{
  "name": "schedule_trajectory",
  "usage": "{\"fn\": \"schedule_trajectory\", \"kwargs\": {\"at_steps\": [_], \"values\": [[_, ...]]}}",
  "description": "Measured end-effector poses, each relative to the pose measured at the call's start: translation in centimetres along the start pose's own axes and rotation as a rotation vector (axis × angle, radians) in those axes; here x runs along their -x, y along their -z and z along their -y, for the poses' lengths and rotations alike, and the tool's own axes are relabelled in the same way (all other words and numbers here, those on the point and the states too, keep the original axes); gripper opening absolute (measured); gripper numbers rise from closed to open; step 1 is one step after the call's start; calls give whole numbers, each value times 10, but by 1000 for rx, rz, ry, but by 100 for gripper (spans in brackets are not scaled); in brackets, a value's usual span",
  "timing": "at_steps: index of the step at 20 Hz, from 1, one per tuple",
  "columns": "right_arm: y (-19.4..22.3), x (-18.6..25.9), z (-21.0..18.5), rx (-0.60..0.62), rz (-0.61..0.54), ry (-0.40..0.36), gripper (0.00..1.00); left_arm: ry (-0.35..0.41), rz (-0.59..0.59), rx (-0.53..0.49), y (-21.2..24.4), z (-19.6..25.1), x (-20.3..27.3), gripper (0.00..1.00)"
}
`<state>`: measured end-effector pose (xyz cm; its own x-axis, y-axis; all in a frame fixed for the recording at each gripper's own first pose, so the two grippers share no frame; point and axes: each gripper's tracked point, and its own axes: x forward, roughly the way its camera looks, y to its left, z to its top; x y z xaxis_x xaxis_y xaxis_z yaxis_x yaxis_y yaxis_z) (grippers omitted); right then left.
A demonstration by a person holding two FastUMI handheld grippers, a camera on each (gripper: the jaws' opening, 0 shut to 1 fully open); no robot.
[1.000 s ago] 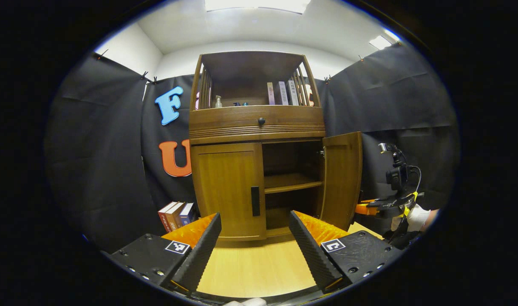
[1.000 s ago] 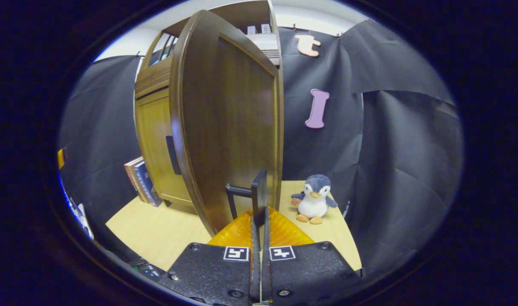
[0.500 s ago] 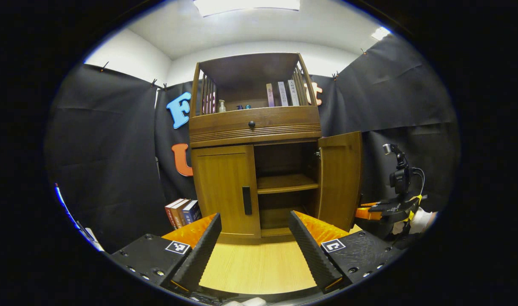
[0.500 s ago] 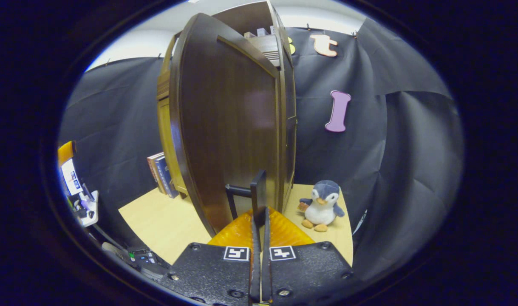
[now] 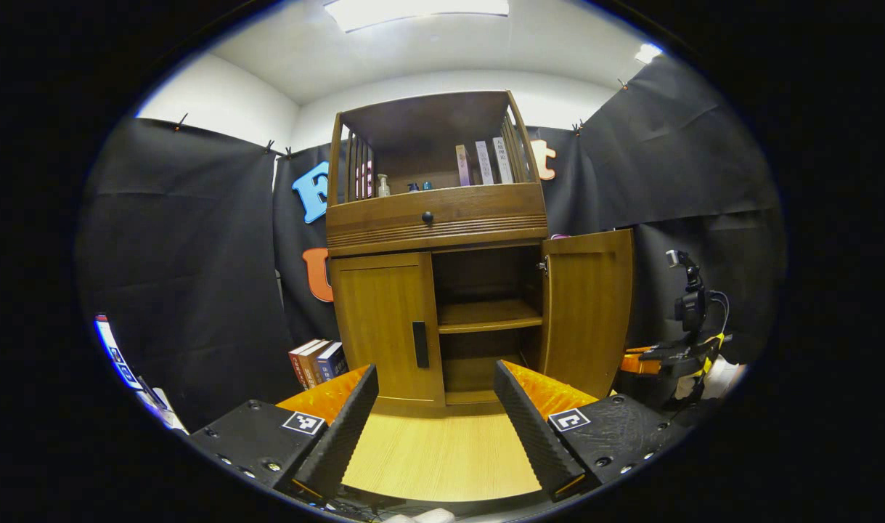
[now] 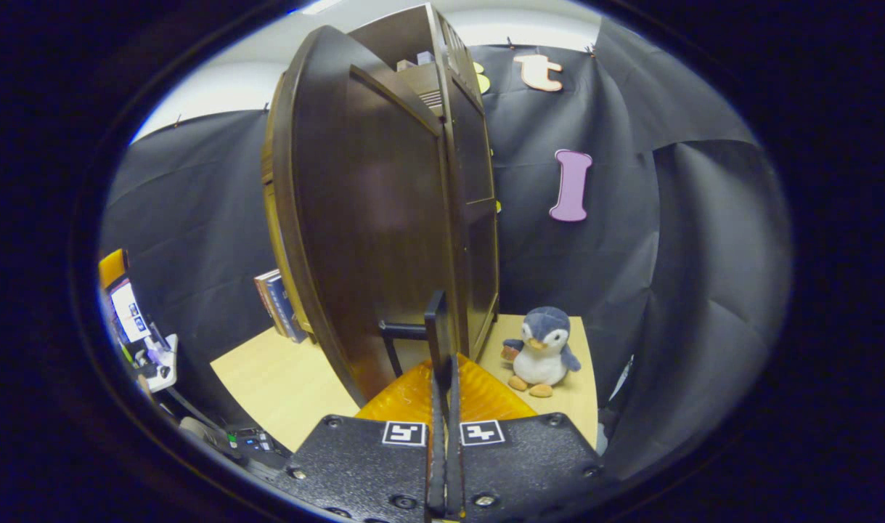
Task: Open the right door of the double-door shoe cabinet with the right hand, and open the left door with the left hand.
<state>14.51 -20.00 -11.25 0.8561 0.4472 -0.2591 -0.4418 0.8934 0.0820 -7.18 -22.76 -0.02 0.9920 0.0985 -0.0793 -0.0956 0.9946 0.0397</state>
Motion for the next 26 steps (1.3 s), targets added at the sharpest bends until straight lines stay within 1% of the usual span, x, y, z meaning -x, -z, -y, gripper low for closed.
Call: {"fn": "schedule_trajectory", "kwargs": {"at_steps": [2,5,6,7,9,12,13,14,15,16,17,18,19,20,21,22,23,24,26], "values": [[-1,1,2,27,2,8,4,4,6,2,-1,-7,-5,96],[-1,7,2,3,9,14,6,14,8,4,2,-24,-16,96],[-6,11,2,-1,22,27,17,18,9,6,4,-31,-21,96],[-11,17,6,8,33,62,15,25,11,9,4,-38,-30,96],[-20,30,11,45,56,147,40,42,4,12,8,-54,-45,96],[-38,55,3,90,98,250,78,57,7,11,10,-82,-70,96],[-39,63,1,107,100,294,80,62,10,14,12,-89,-78,96],[-43,72,-5,114,104,328,86,66,18,17,13,-97,-88,96],[-47,79,-13,109,117,357,87,68,26,21,14,-105,-96,96],[-52,87,-23,97,131,384,87,71,27,26,16,-112,-105,96],[-52,91,-35,92,140,398,88,81,27,31,19,-117,-114,96],[-53,92,-47,91,146,414,87,91,31,37,21,-121,-123,96],[-54,91,-60,94,153,427,89,101,37,42,22,-125,-131,96],[-57,89,-74,97,165,438,87,111,41,44,23,-128,-139,96],[-59,83,-88,92,180,457,87,124,44,44,25,-130,-147,96],[-61,76,-102,76,196,465,87,134,49,41,27,-132,-154,96],[-62,69,-119,44,212,463,90,140,58,38,29,-133,-160,96],[-59,61,-133,14,214,458,90,148,64,37,32,-133,-167,96],[-44,45,-160,-33,199,437,90,169,68,48,44,-128,-181,96]]}}
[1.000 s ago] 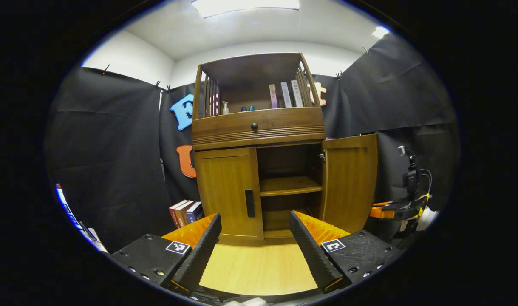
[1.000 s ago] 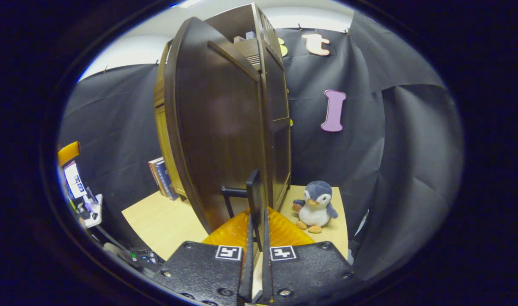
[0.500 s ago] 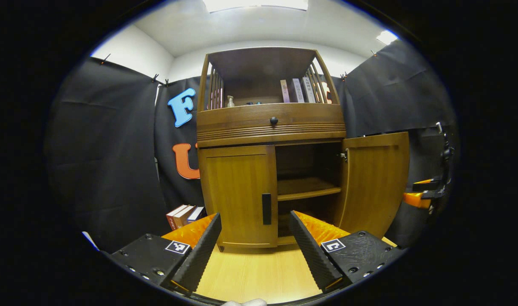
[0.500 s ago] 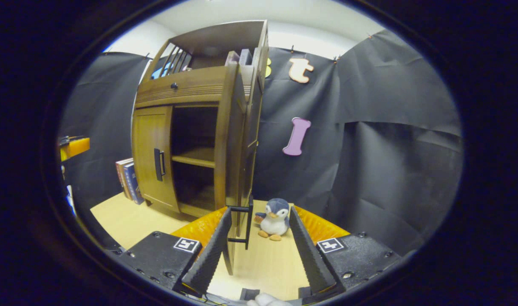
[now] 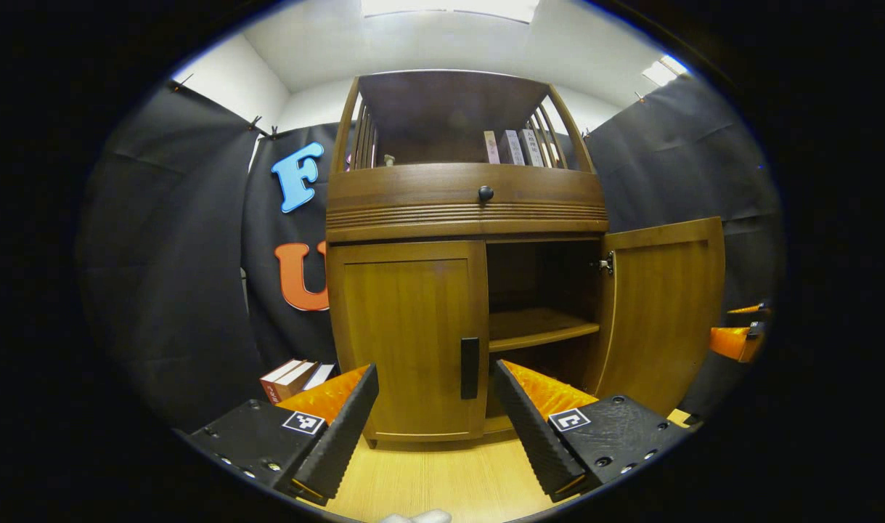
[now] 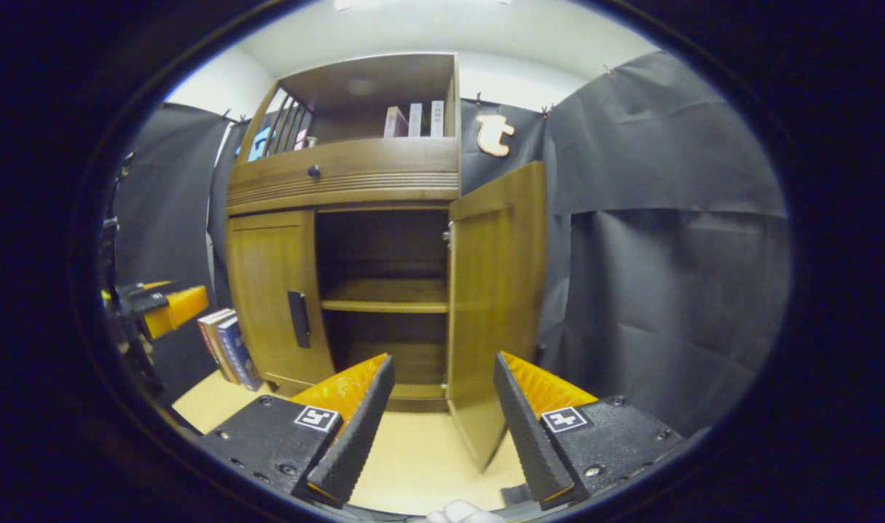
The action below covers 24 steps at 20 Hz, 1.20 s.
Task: Open the right door of the double-door shoe cabinet with the right hand, and open the left door with the left hand.
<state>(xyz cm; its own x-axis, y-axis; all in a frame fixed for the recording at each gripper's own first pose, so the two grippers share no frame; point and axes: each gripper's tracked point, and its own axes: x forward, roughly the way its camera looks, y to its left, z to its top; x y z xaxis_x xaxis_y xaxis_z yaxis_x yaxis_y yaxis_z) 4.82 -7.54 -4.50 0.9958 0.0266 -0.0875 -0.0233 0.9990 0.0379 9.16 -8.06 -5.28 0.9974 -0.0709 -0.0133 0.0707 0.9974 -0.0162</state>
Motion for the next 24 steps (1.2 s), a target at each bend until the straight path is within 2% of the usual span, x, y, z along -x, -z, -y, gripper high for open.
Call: {"fn": "schedule_trajectory", "kwargs": {"at_steps": [1,2,4,6,7,9,10,11,14,15,16,17,18,19,20,23,24], "values": [[6,-1,-10,-4,-12,-1,87,9,-2,8,7,2,-9,96],[10,0,-19,-8,-22,2,90,15,-6,12,14,4,-18,96],[15,4,-34,-6,-45,-10,87,22,-10,4,28,7,-40,96],[10,5,-41,7,-56,0,90,34,-9,-9,38,16,-66,96],[9,4,-41,17,-62,4,87,42,-11,-8,43,19,-80,96],[5,5,-38,27,-67,29,90,60,-14,-1,55,28,-110,96],[0,7,-35,23,-63,46,87,68,-23,0,61,32,-124,100],[-4,7,-34,22,-63,58,87,68,-26,-1,66,33,-139,96],[-10,4,-25,40,-66,108,89,62,-55,36,83,36,-183,96],[-9,5,-24,45,-73,119,87,63,-67,55,89,38,-194,95],[-9,6,-22,49,-79,128,90,65,-77,66,94,40,-204,95],[-7,6,-21,53,-85,137,87,60,-85,68,98,42,-213,94],[-6,6,-19,62,-92,145,90,58,-87,67,100,42,-219,92],[-5,7,-17,72,-101,157,90,53,-85,67,103,43,-224,82],[-4,7,-15,78,-105,163,90,50,-82,69,103,43,-228,89],[2,9,-12,79,-120,171,87,66,-97,82,110,48,-234,39],[2,10,-13,77,-120,171,90,63,-105,83,114,49,-233,43]]}}
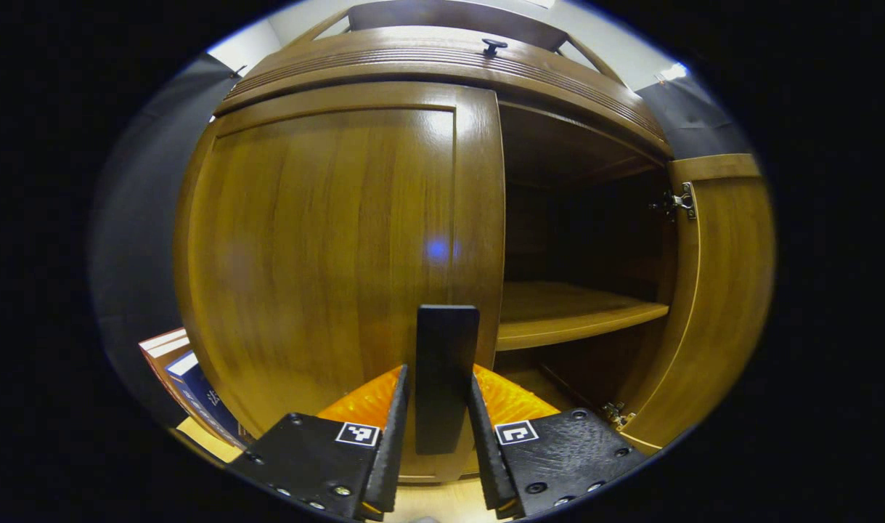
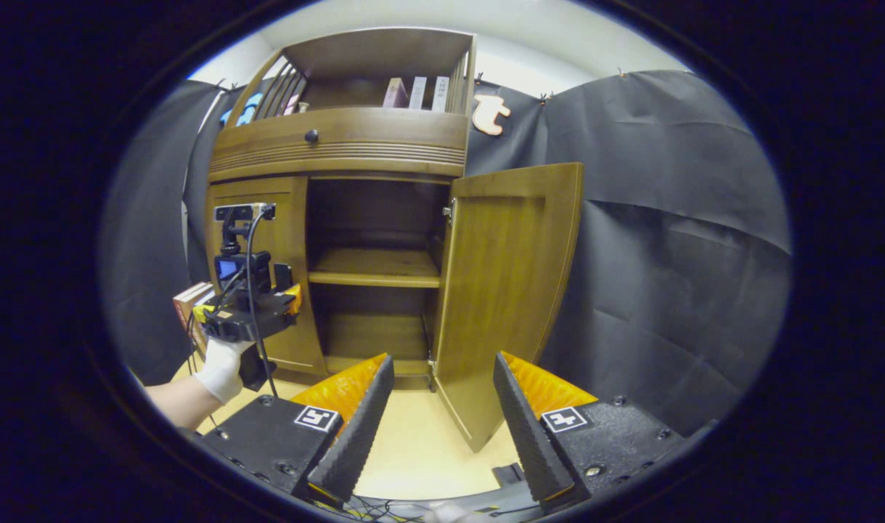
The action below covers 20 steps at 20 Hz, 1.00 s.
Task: Open the right door of the double-door shoe cabinet with the right hand, and open the left door with the left hand.
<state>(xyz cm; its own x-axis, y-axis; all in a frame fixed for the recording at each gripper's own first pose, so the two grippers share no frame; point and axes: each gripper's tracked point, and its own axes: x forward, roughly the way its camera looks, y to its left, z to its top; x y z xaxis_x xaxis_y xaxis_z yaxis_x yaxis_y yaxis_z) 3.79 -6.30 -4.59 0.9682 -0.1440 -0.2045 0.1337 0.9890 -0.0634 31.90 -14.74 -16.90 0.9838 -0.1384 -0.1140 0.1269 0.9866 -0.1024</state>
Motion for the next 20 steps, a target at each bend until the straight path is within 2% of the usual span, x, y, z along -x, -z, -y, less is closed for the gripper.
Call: {"fn": "schedule_trajectory", "kwargs": {"at_steps": [1,2,3,4,6,7,9,10,11,12,16,20], "values": [[1,1,-1,-2,1,-1,90,-7,18,-8,-5,0,2,24],[1,2,-1,-3,1,-2,87,-10,7,-15,-4,-1,3,33],[2,2,-2,-6,-1,-4,87,-6,16,-20,-5,-1,-3,38],[2,5,-4,-9,-2,-10,90,8,11,-18,-5,0,1,29],[5,10,-6,-12,-1,-14,87,38,6,-11,-5,3,7,29],[7,13,-6,-13,-3,-17,87,51,1,-21,-4,3,11,24],[12,20,-8,-17,-10,-23,87,81,5,-36,-5,4,22,23],[14,24,-8,-21,-16,-25,87,96,4,-37,-5,4,29,31],[15,28,-7,-28,-15,-29,87,109,0,-34,-2,2,36,31],[15,31,-7,-33,-14,-32,87,122,1,-34,-1,0,44,24],[17,43,-6,-38,-6,-42,87,162,-2,-48,-1,-6,79,23],[29,51,-3,-46,-14,-55,87,160,-4,-49,1,-21,115,24]]}}
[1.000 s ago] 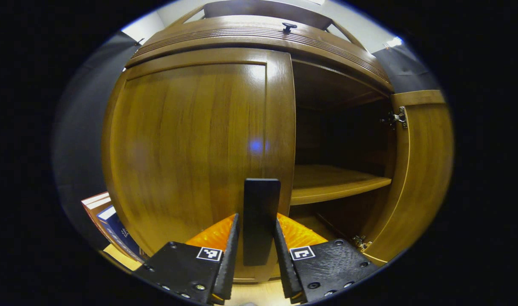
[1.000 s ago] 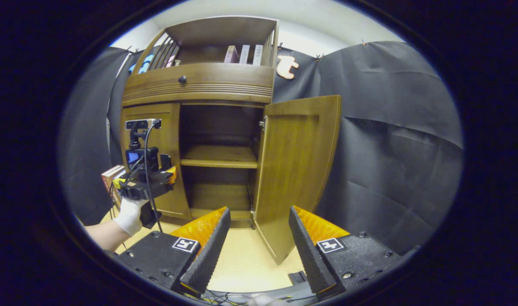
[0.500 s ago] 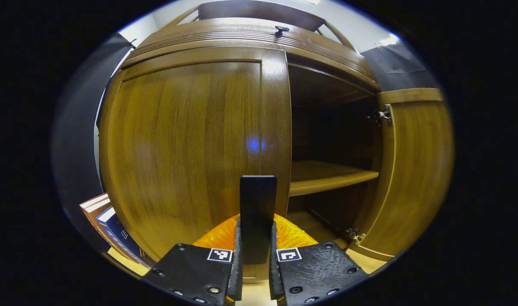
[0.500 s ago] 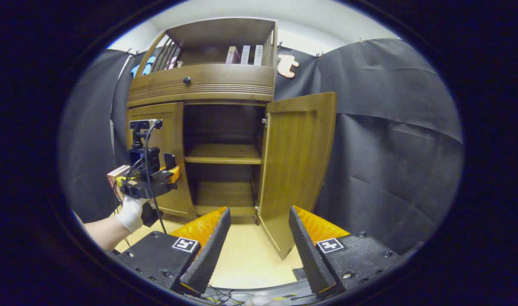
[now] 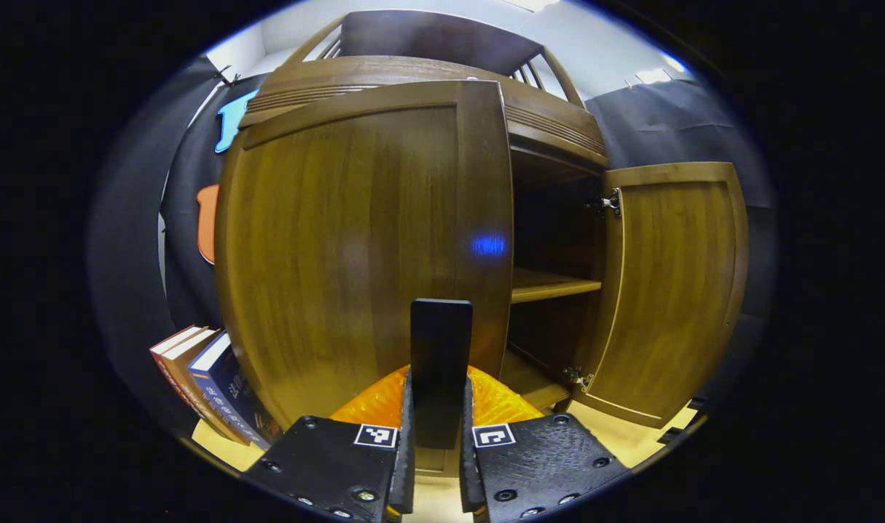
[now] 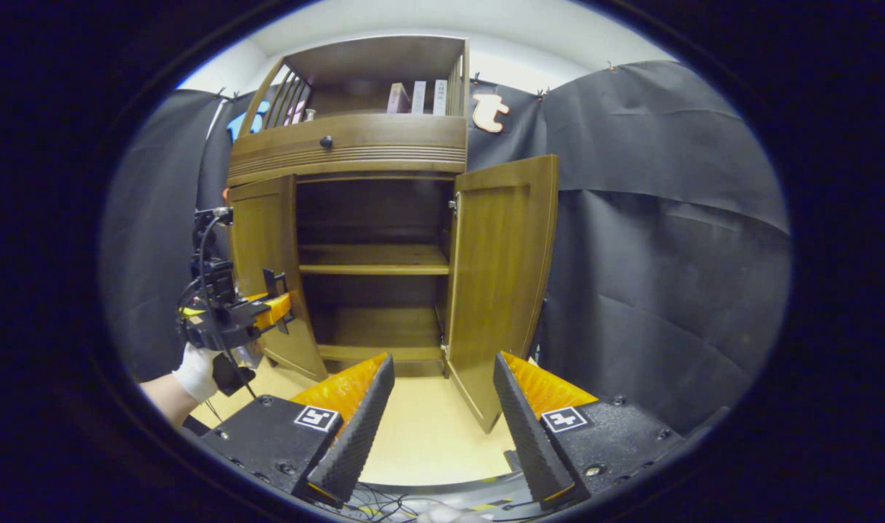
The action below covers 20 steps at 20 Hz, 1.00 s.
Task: Open the right door of the double-door shoe cabinet with the right hand, and open the left door with the left hand.
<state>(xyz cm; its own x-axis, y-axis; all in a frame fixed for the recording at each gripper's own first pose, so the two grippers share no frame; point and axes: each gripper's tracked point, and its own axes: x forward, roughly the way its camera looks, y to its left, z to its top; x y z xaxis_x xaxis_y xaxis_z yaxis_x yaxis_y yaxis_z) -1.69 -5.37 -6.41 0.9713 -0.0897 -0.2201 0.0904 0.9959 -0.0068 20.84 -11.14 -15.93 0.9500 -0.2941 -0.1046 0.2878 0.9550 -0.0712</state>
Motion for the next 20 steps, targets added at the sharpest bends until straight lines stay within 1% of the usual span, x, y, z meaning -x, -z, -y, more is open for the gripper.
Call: {"fn": "schedule_trajectory", "kwargs": {"at_steps": [8,10,13,14,15,16,17,20], "values": [[9,1,-23,-27,-10,-56,87,-53,-14,12,6,-29,64,23],[12,1,-27,-23,-10,-78,87,-72,-14,19,7,-39,79,23],[17,-5,-46,-19,-18,-127,87,-96,-15,27,9,-56,101,23],[18,-8,-54,-19,-22,-146,88,-103,-16,33,9,-62,108,31],[22,-11,-61,-18,-27,-166,87,-107,-18,37,10,-68,115,23],[24,-13,-70,-16,-34,-187,87,-114,-24,36,11,-76,117,23],[27,-15,-78,-15,-39,-208,87,-118,-19,27,10,-79,123,14],[25,-20,-98,-4,-38,-258,88,-132,-13,-38,9,-93,132,13]]}}
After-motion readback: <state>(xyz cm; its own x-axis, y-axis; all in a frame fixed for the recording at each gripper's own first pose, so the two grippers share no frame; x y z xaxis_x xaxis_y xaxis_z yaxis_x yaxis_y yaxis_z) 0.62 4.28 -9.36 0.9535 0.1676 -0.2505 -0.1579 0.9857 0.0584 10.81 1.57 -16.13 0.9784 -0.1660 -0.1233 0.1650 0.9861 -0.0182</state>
